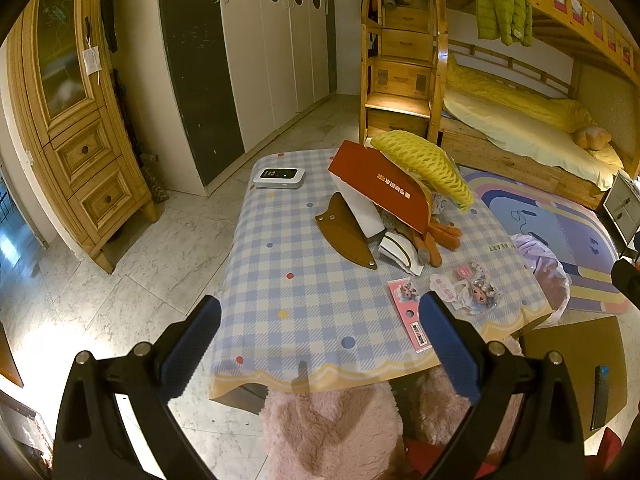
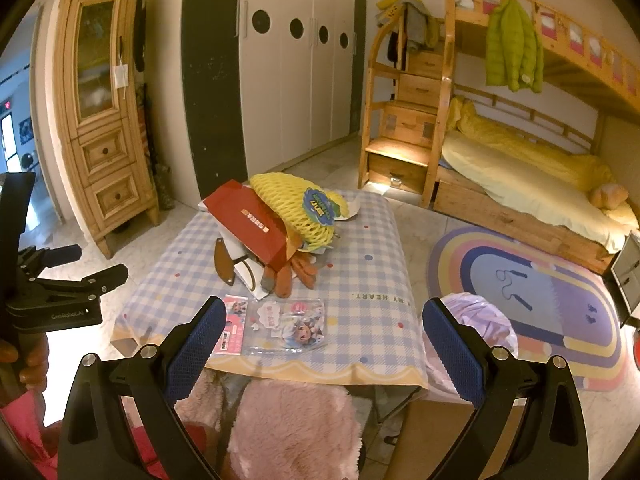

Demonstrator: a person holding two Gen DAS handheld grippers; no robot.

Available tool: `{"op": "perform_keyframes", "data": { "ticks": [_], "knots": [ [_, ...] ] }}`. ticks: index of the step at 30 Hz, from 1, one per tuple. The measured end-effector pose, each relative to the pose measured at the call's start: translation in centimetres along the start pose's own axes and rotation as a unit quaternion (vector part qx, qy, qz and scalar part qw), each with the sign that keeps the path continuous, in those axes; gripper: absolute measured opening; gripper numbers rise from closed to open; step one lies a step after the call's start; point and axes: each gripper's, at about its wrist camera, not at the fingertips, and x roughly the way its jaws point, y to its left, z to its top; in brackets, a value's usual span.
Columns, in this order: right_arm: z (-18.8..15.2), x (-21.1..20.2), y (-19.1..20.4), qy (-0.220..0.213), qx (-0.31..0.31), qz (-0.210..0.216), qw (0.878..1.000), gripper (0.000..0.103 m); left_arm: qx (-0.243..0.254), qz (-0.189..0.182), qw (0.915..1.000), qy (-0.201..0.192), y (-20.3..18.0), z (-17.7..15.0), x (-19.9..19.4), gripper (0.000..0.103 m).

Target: Collect trash

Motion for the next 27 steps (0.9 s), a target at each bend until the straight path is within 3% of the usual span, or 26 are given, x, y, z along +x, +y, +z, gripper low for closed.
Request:
{"op": "perform_keyframes", "data": {
  "ticks": [27],
  "knots": [
    [0.14,0.09,0.10,0.003,0.000,0.001,1.000,0.098,0.000,0.000,1.0000,0.001,-0.04,0.05,0.03,0.096]
  ]
}}
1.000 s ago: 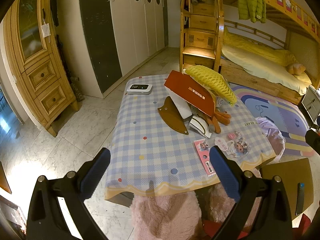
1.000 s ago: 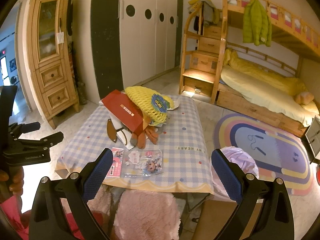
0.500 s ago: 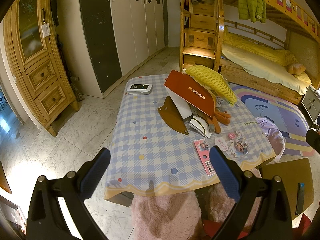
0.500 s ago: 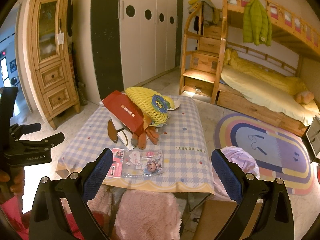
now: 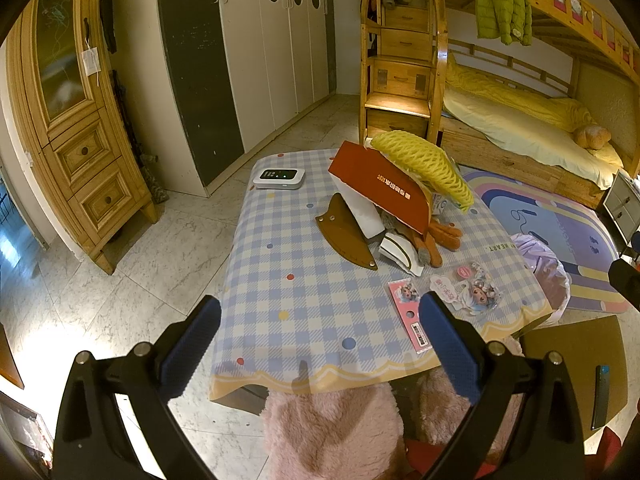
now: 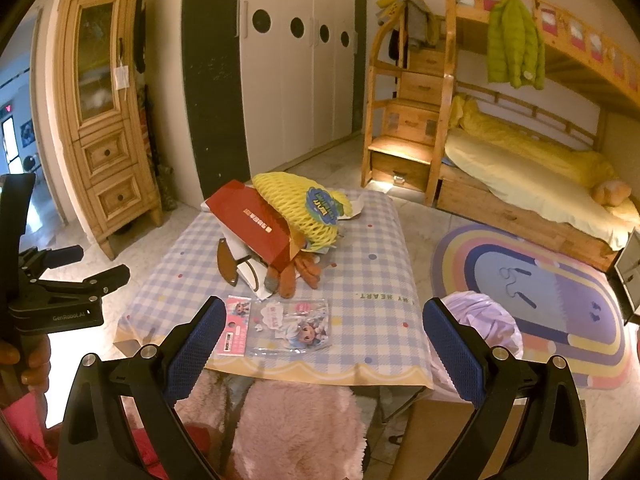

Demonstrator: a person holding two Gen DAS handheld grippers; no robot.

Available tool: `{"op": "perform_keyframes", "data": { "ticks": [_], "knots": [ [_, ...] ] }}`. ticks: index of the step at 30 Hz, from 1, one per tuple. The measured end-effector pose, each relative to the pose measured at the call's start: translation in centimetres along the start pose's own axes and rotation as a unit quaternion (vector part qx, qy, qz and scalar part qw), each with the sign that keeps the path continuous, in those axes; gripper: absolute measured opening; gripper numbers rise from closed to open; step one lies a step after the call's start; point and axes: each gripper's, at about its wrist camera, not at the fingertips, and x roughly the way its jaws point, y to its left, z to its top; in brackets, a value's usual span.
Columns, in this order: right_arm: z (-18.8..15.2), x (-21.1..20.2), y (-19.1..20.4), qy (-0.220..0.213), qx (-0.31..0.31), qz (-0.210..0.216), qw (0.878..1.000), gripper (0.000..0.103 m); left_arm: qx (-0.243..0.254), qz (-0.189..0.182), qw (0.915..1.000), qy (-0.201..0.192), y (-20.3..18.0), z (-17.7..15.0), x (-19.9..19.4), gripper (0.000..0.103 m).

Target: Collect trash

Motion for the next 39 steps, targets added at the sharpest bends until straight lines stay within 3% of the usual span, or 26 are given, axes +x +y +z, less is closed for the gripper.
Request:
{"op": "perform_keyframes", "data": {
  "ticks": [14,19,26,27,28,33,39],
  "knots": [
    [-4.2,7.1,1.5,0.061,-0.009,0.060,0.996,0.098,-0.006,-0.012,0.9999,-0.010,1.2,-1.5,2.4,0.096],
    [-5.0,9.5,1.6,0.074,-0.019,0.032,0.997,0.097,0.011,-0.008,0.9999,-0.005,0.7,-2.0,3.7,0.096],
    [-5.2,11.9,1.0,0.086,-0.001,0.049,0.995,0.091,0.015,-0.006,0.9999,0.000,0.4,-2.2,5.7,0.096],
    [-5.2,12.1,1.1,0.086,-0.001,0.052,0.995,0.081,0.018,-0.004,0.9998,-0.001,0.3,-2.2,6.3,0.096],
    [-5.0,12.5,1.1,0.088,-0.002,0.053,0.995,0.064,0.020,-0.003,0.9998,0.000,0.3,-2.1,6.6,0.096],
    [-5.2,14.2,0.1,0.104,0.014,0.061,0.993,0.063,0.017,-0.012,0.9998,0.006,0.2,-1.9,8.7,0.095],
    [-5.8,16.2,-0.5,0.128,0.029,0.072,0.989,0.045,0.025,-0.025,0.9991,0.021,-0.2,-1.6,10.9,0.079]
  ]
}}
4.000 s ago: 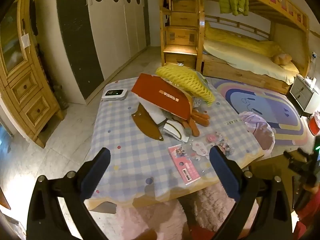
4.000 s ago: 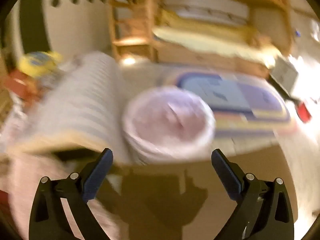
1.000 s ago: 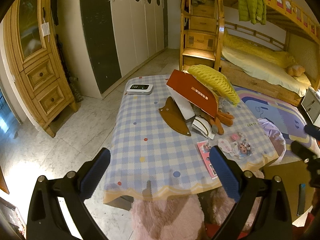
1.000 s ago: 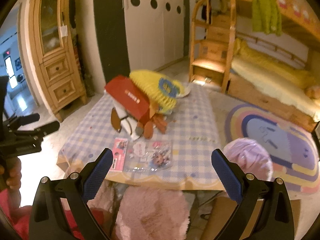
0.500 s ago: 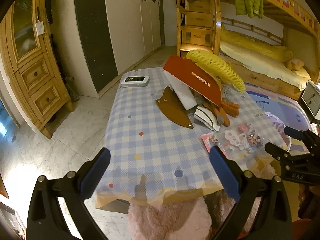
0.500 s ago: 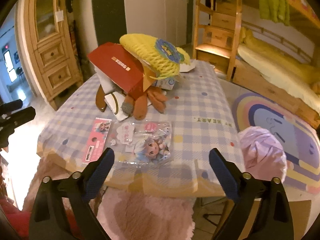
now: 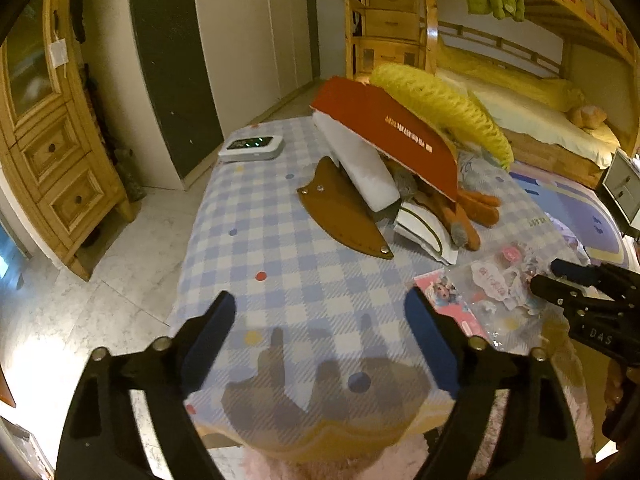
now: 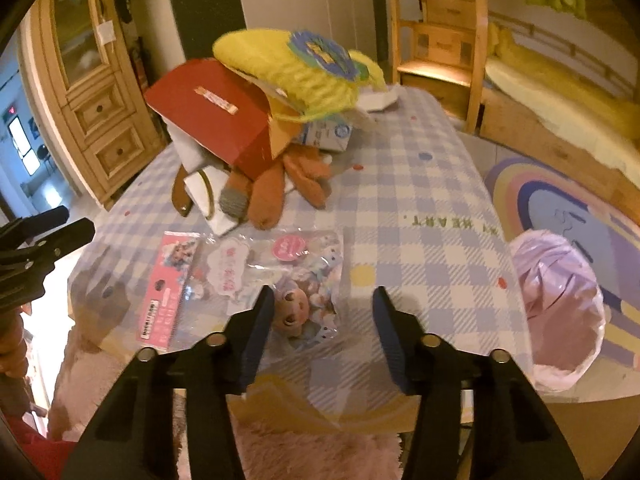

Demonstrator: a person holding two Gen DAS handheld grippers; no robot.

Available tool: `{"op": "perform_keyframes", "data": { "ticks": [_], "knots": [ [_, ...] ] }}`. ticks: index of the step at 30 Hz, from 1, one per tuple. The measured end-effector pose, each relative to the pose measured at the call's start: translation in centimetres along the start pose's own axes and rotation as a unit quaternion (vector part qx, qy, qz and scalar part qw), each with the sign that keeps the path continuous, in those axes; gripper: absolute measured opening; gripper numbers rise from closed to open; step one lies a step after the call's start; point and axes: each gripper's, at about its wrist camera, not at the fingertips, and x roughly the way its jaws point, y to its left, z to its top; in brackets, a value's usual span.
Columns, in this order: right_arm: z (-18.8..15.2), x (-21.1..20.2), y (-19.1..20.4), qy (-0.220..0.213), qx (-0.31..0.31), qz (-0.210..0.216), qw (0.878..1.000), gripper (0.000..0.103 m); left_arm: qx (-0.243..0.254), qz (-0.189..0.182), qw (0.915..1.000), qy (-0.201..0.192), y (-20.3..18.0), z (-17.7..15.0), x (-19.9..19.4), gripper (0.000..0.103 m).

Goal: Collect trash
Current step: 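Grasp the clear plastic doll package with the right tool, then carry the doll package toward the bin with the right tool while the left tool grasps the yellow foam net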

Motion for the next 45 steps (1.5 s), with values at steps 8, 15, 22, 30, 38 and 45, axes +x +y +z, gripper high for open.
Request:
{"op": "perform_keyframes", "data": {
  "ticks": [8,15,22,30,38,45],
  "knots": [
    [0.0,-0.2,-0.2,-0.001,0.009,0.016,1.000,0.010,0.002,-0.012,0.9999,0.004,-0.1,0.1,0.3,0.073],
    [2.3,-6.2,-0.9,-0.078,0.013,-0.042,0.996,0.009,-0.004,-0.015,0.9998,-0.012,0.1,1.4,-1.2,0.073],
    [3.2,-9.2,-3.4,-0.095,0.015,-0.142,0.985,0.009,0.002,-0.030,0.9990,-0.034,-0.7,4.6,-1.5,0.063],
    [3.1,-8.3,-4.9,-0.085,0.020,-0.181,0.980,0.009,0.031,-0.070,0.9957,-0.053,-4.3,8.4,-1.5,0.057],
    [3.4,-8.6,-7.5,-0.088,0.033,-0.208,0.974,0.009,0.010,-0.081,0.9951,-0.057,-8.8,12.6,1.0,0.081],
    [3.2,-8.6,-9.3,-0.085,0.042,-0.208,0.974,0.009,-0.033,-0.086,0.9957,0.005,-10.1,14.0,5.7,0.074]
  ]
}}
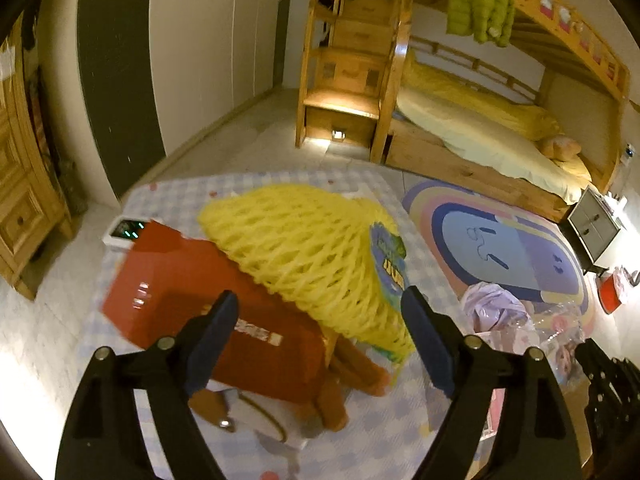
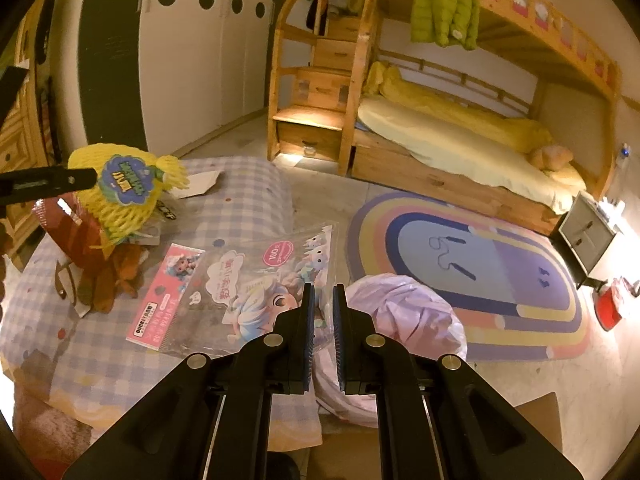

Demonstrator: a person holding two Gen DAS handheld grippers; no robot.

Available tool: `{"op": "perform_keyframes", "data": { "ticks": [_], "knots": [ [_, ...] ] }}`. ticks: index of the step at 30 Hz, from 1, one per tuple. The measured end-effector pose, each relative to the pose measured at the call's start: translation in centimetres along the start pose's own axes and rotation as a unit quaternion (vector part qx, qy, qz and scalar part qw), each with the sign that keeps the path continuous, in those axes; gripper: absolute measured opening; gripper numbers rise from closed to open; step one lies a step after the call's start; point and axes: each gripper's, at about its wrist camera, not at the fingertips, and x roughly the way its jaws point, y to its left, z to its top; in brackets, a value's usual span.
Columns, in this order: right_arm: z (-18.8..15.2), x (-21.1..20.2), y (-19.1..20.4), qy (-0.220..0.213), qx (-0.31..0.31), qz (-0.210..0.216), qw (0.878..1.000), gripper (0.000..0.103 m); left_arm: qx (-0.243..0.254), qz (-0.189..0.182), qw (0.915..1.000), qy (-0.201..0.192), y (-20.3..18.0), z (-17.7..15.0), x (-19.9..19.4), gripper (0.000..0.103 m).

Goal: Collect trash
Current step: 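Carry the doll package toward the bin with the right tool while the left tool grasps the yellow foam net, then open the right tool over the pink bin while the left tool drops the yellow net in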

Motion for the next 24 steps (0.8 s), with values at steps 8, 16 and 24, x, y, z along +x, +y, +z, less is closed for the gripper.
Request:
{"op": "perform_keyframes", "data": {
  "ticks": [8,16,24],
  "knots": [
    [-0.3,-0.1,-1.2,0.000,0.007,0.010,1.000,0.009,-0.005,-0.023,0.9996,0.013,0.1,-0.2,0.4,0.015],
    [0.0,-1.3,-2.3,-0.021,0.030,-0.002,0.999,0.009,0.079,-0.030,0.9936,-0.075,-2.1,0.8,-5.5,0.010],
    [-0.9,-2.5,-6.6,-0.032,0.072,-0.055,0.995,0.009,0.161,-0.058,0.9752,-0.141,-8.3,1.1,-9.6,0.010]
  ]
}}
